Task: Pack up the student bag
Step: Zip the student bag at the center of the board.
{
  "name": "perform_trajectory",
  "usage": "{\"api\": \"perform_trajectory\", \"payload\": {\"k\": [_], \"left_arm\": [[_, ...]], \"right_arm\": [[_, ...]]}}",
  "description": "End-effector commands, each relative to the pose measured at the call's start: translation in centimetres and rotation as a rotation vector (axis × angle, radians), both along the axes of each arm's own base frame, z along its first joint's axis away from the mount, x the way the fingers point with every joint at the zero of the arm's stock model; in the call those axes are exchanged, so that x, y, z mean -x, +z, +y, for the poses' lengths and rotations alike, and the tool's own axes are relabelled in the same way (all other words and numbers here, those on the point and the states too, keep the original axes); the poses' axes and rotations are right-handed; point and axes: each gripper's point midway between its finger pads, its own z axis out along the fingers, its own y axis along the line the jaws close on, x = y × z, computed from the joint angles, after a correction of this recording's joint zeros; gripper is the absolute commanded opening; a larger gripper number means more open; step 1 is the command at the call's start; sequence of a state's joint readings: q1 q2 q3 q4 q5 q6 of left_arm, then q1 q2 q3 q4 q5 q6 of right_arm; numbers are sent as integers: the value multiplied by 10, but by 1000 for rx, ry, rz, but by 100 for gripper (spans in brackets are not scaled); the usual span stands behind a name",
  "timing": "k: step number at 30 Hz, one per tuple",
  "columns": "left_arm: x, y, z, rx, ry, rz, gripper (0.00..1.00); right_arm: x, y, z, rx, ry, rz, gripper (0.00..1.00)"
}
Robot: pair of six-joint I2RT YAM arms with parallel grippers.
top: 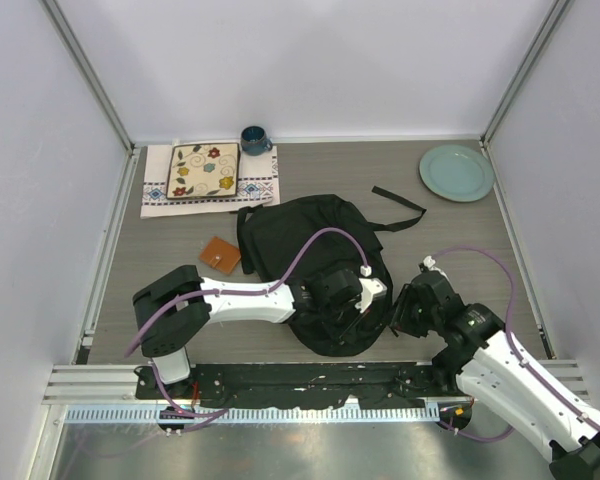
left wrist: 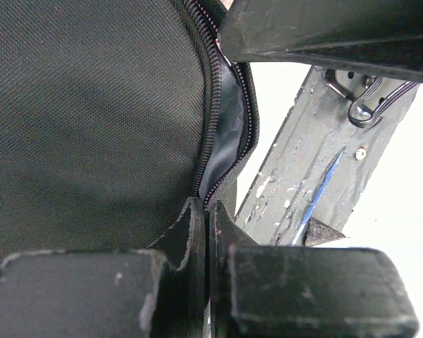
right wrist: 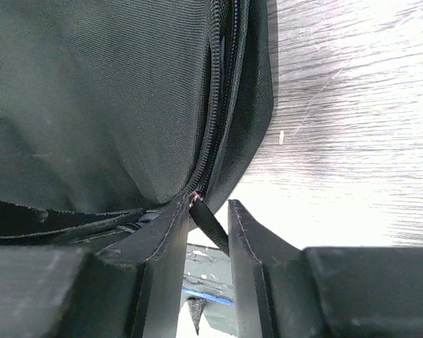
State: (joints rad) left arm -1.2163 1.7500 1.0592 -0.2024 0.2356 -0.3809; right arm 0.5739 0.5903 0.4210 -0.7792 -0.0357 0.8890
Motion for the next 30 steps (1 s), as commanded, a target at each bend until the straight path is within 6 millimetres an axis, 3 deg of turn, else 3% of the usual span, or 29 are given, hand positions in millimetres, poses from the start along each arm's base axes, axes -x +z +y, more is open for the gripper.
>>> {"api": "perform_trajectory", "payload": {"k": [1, 11, 21, 30], "left_arm": [[0, 1, -1, -10, -14, -13, 0], [2, -5, 3, -24, -15, -7, 0], [3, 0, 1, -10, -26, -2, 0], [13, -4, 24, -34, -100, -14, 0]], "right_arm": [[-4, 24, 0, -26, 5, -68, 36], [5, 21, 8, -36, 92, -38, 39], [5, 11, 4, 3, 90, -12, 44], [2, 18, 10, -27, 110, -45, 46]]}}
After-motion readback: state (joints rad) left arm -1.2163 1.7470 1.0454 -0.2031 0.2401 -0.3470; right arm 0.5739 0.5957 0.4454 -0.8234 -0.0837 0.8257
